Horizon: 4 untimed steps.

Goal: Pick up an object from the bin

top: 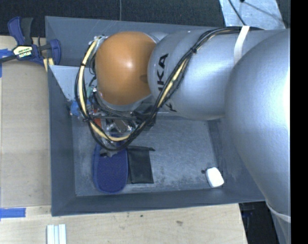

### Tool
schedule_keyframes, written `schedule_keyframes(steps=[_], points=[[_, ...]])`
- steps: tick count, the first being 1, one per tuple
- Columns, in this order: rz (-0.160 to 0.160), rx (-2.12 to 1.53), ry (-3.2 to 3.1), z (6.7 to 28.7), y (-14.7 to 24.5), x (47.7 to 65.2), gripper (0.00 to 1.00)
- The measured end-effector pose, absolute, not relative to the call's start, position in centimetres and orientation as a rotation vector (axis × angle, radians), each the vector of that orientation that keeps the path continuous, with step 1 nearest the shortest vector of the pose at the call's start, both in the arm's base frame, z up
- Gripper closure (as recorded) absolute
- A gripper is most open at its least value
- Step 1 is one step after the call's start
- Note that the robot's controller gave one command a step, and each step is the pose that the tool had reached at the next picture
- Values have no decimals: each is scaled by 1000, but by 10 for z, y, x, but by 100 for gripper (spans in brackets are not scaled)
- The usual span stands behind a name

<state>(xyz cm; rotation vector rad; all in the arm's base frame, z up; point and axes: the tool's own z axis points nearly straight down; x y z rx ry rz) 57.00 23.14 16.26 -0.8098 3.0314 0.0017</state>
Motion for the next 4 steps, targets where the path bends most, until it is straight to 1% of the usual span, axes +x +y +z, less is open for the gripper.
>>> schedule_keyframes(steps=[1,2,3,4], points=[[-3,-1027,2967,147,182,593,0],[2,-1679,2657,68,159,597,0],[0,-1674,2656,71,159,598,100],[-6,-1663,2655,188,117,576,100]])
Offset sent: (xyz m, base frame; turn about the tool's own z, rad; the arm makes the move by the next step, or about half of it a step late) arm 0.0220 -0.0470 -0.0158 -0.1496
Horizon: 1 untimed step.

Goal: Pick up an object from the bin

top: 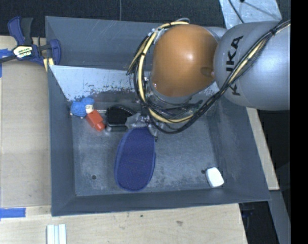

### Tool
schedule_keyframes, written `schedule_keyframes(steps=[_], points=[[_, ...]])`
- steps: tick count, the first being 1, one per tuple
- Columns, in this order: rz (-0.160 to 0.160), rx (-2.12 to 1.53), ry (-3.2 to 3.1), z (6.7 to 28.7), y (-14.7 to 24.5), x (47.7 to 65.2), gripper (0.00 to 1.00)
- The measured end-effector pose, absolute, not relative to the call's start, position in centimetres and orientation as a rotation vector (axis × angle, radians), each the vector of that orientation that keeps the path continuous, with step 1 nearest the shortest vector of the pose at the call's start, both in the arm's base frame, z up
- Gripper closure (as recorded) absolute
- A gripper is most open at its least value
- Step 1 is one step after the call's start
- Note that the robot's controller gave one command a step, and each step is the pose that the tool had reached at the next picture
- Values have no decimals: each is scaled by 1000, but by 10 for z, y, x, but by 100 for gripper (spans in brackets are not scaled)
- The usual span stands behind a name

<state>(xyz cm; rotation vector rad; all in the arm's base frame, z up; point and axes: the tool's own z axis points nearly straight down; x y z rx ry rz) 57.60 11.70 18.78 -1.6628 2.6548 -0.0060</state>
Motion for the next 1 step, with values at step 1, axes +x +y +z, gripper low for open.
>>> schedule_keyframes(steps=[1], points=[[-4,-1740,2603,296,130,522,100]])
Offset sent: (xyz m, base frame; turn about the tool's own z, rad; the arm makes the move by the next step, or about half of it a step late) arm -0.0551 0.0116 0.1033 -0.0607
